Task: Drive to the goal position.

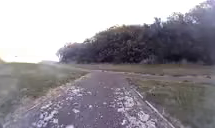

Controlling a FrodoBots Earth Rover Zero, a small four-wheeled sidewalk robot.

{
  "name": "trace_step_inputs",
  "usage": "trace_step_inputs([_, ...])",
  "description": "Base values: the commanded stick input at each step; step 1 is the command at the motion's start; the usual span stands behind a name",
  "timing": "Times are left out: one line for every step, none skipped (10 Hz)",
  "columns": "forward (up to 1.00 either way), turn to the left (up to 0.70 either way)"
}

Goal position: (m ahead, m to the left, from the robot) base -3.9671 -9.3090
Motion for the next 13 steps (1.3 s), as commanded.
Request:
trace_step_inputs([0.70,0.00])
trace_step_inputs([0.70,0.00])
trace_step_inputs([0.70,-0.03])
trace_step_inputs([0.70,-0.09])
trace_step_inputs([0.70,-0.13])
trace_step_inputs([0.70,-0.14])
trace_step_inputs([0.70,-0.14])
trace_step_inputs([0.70,-0.14])
trace_step_inputs([0.70,-0.14])
trace_step_inputs([0.70,-0.14])
trace_step_inputs([0.70,-0.14])
trace_step_inputs([0.70,-0.14])
trace_step_inputs([0.70,-0.14])
